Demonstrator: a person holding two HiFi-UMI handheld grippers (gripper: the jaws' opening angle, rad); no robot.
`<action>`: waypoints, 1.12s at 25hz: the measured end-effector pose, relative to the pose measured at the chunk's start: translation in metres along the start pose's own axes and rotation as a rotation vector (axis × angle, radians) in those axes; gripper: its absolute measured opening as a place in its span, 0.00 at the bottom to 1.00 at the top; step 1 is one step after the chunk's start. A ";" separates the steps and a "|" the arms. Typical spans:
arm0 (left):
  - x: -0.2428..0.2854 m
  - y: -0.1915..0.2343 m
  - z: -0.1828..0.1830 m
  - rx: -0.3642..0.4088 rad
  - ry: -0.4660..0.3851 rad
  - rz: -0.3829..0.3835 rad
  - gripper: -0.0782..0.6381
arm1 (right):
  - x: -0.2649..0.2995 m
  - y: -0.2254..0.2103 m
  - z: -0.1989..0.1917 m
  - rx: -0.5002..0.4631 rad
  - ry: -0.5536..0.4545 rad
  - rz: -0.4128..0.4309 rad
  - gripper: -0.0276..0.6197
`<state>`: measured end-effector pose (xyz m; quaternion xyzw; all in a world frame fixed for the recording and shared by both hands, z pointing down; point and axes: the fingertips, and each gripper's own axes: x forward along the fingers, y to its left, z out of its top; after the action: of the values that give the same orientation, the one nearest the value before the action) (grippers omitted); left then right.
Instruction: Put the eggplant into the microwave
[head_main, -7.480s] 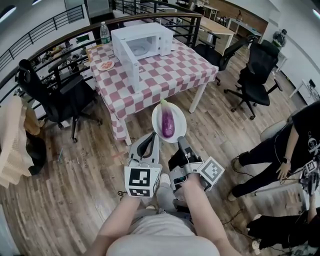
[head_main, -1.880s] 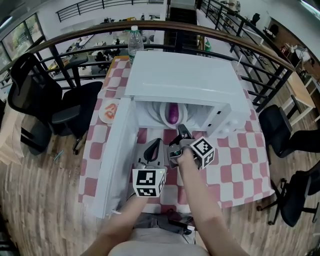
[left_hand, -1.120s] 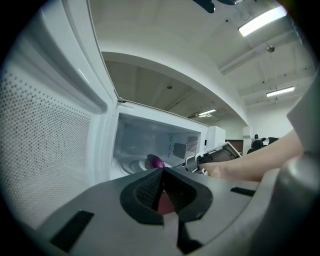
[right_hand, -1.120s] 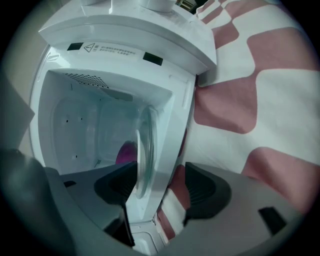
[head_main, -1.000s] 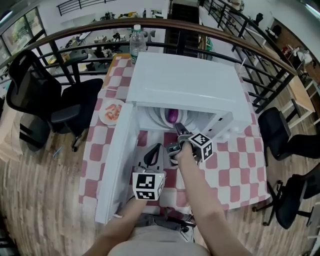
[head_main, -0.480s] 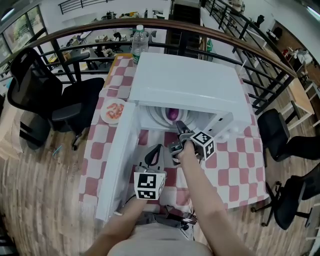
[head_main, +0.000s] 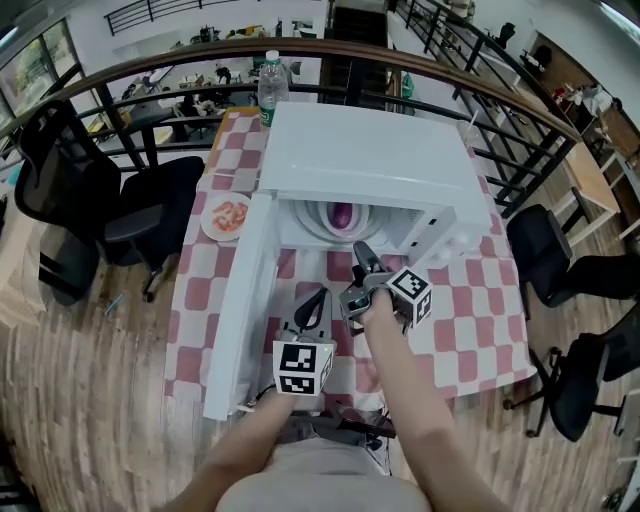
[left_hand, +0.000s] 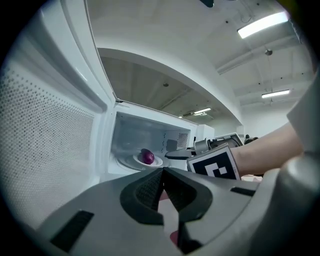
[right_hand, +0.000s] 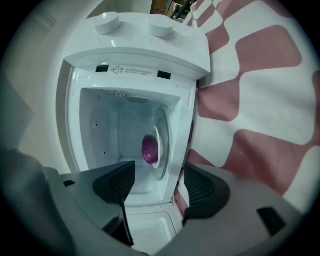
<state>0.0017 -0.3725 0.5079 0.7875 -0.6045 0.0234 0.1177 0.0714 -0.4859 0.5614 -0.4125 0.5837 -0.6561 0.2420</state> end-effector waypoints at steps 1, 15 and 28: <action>-0.001 -0.001 -0.001 0.004 0.003 -0.005 0.11 | -0.004 0.004 -0.003 -0.003 -0.003 0.018 0.54; -0.016 -0.013 0.002 0.026 0.012 -0.054 0.11 | -0.065 0.023 -0.010 -0.309 -0.087 0.014 0.08; -0.030 -0.029 0.011 0.081 0.005 -0.115 0.12 | -0.115 0.017 -0.031 -0.697 -0.183 0.022 0.08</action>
<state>0.0207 -0.3394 0.4873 0.8251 -0.5563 0.0429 0.0885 0.1057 -0.3803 0.5162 -0.5213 0.7527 -0.3752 0.1450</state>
